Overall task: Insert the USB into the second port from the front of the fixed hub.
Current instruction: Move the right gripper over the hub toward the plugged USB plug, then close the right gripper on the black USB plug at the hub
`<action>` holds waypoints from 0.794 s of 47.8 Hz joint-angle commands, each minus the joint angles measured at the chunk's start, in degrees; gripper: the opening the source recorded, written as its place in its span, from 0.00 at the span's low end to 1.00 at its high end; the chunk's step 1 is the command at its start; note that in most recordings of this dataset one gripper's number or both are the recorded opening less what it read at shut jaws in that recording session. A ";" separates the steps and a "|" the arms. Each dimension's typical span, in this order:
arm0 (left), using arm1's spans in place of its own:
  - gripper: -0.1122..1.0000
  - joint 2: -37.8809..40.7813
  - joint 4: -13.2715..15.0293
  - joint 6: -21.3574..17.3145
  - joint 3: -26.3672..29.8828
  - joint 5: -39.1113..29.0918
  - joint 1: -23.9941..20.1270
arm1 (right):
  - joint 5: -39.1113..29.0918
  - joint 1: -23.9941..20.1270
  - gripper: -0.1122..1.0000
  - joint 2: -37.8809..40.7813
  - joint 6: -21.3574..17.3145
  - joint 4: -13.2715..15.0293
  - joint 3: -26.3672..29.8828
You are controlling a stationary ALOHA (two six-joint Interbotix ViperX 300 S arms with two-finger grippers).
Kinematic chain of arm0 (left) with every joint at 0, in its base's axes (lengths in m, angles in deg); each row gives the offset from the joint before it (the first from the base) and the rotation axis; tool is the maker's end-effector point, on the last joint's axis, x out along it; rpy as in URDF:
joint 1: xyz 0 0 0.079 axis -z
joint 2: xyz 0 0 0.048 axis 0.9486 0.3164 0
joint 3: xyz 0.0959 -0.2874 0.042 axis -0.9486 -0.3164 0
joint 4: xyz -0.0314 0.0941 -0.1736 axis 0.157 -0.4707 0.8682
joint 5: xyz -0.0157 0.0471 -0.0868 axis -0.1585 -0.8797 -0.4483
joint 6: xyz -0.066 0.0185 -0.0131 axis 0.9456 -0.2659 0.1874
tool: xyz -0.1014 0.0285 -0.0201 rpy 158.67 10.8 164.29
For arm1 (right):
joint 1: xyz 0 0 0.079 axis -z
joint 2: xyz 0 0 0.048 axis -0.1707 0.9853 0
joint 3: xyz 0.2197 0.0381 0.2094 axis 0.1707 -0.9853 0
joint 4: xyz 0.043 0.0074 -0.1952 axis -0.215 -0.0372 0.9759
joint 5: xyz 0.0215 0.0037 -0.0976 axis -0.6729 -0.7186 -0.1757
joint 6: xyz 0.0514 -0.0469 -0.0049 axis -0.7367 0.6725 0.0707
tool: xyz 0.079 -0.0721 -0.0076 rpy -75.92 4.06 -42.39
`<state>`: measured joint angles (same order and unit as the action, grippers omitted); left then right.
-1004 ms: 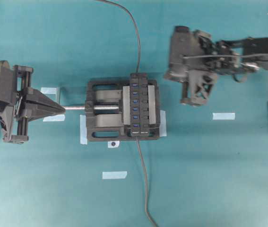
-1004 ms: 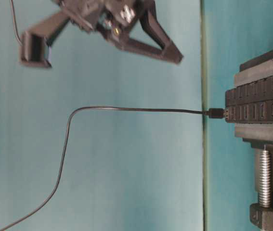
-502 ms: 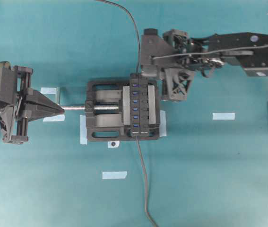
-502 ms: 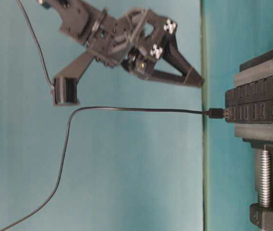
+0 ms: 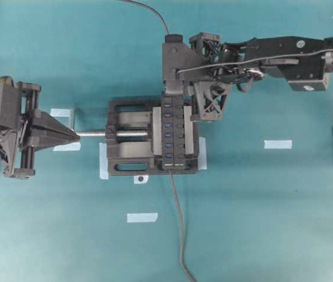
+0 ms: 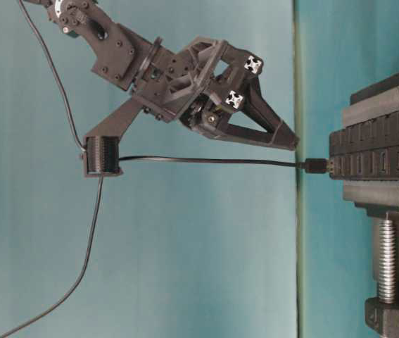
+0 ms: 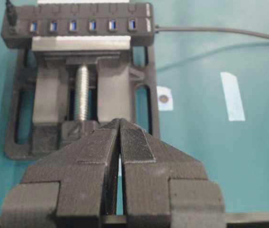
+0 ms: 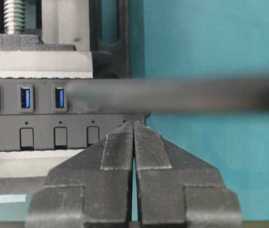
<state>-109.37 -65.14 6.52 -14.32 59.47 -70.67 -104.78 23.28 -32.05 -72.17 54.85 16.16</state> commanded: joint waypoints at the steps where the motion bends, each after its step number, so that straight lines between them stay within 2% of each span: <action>1: 0.10 -0.09 -0.09 0.18 1.23 0.26 0.00 | 0.26 -0.09 0.09 -0.79 0.70 0.09 1.32; 17: 0.10 -0.09 -0.09 0.18 1.23 0.26 0.00 | 1.14 -0.70 0.09 -0.79 0.79 0.09 1.32; 27: 0.10 -0.09 -0.09 0.18 1.23 0.26 0.00 | 1.76 -0.97 0.15 -0.70 0.70 0.09 1.32; 32: 0.10 -0.09 -0.09 0.18 1.23 0.26 0.00 | 1.76 -1.23 0.27 -0.53 0.70 0.09 1.32; 38: 0.10 -0.09 -0.09 0.18 1.32 0.26 0.00 | 1.76 -1.49 0.51 -0.35 0.35 0.09 1.41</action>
<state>-109.37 -65.14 6.61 -14.32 59.47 -70.67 -103.37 22.14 -31.70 -72.00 54.85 16.16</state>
